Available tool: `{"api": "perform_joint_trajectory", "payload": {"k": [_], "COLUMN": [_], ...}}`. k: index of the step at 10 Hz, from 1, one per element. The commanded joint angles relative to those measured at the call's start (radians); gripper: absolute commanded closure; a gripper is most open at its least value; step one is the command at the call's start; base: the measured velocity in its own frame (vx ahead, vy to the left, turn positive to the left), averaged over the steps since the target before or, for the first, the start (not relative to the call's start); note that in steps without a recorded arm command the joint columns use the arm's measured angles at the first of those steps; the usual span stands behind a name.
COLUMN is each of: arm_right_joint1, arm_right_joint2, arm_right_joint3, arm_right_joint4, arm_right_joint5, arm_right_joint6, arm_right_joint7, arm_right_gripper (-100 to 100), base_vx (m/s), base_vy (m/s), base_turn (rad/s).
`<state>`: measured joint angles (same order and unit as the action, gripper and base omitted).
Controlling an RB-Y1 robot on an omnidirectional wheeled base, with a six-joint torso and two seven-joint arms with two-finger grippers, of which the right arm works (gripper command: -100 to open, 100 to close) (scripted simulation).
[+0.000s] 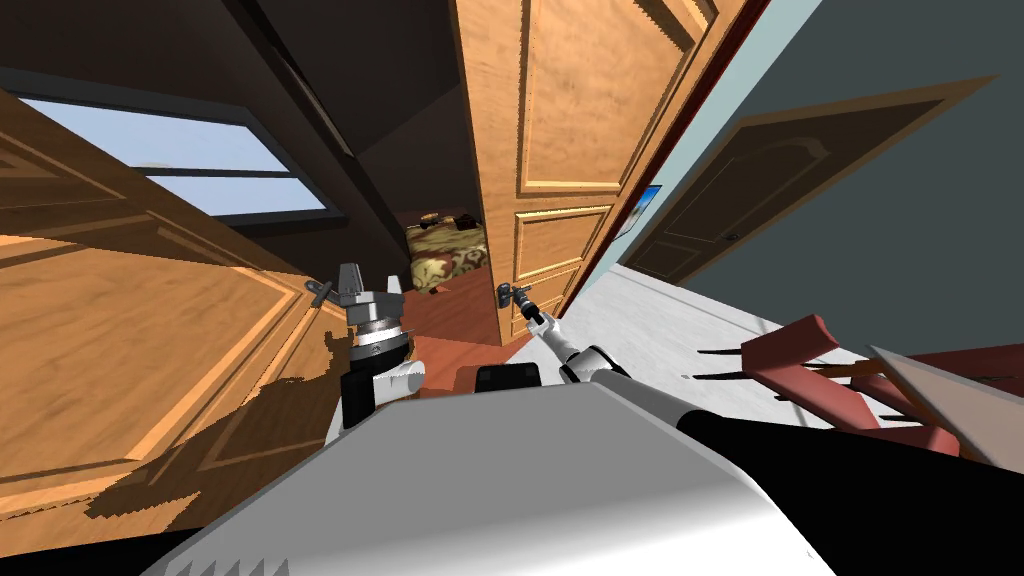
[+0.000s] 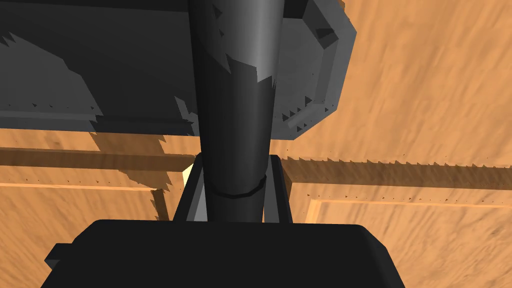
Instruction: Push the door open
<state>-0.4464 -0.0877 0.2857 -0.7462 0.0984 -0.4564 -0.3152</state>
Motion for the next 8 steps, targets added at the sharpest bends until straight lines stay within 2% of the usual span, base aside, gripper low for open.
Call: {"api": "perform_joint_trajectory", "payload": {"k": [1,3,4,5,8], "arm_right_joint1": [-0.003,-0.002,-0.002,-0.001,-0.001], "arm_right_joint2": [-0.013,-0.016,-0.016,-0.017,-0.02], "arm_right_joint3": [-0.029,-0.059,-0.059,-0.079,-0.108], "arm_right_joint4": [-0.008,-0.003,-0.003,0.0,0.005], "arm_right_joint5": [-0.007,-0.014,-0.014,-0.019,-0.025], "arm_right_joint6": [0.003,0.005,0.005,0.006,0.007], "arm_right_joint7": [0.012,0.027,0.027,0.038,0.053], "arm_right_gripper": [100,100,100,100,100], "base_vx": [0.121,0.119,0.092,0.086,0.103], "base_vy": [0.166,0.132,0.11,0.104,0.124], "base_turn": [-0.046,-0.059,-0.054,-0.043,-0.059]}}
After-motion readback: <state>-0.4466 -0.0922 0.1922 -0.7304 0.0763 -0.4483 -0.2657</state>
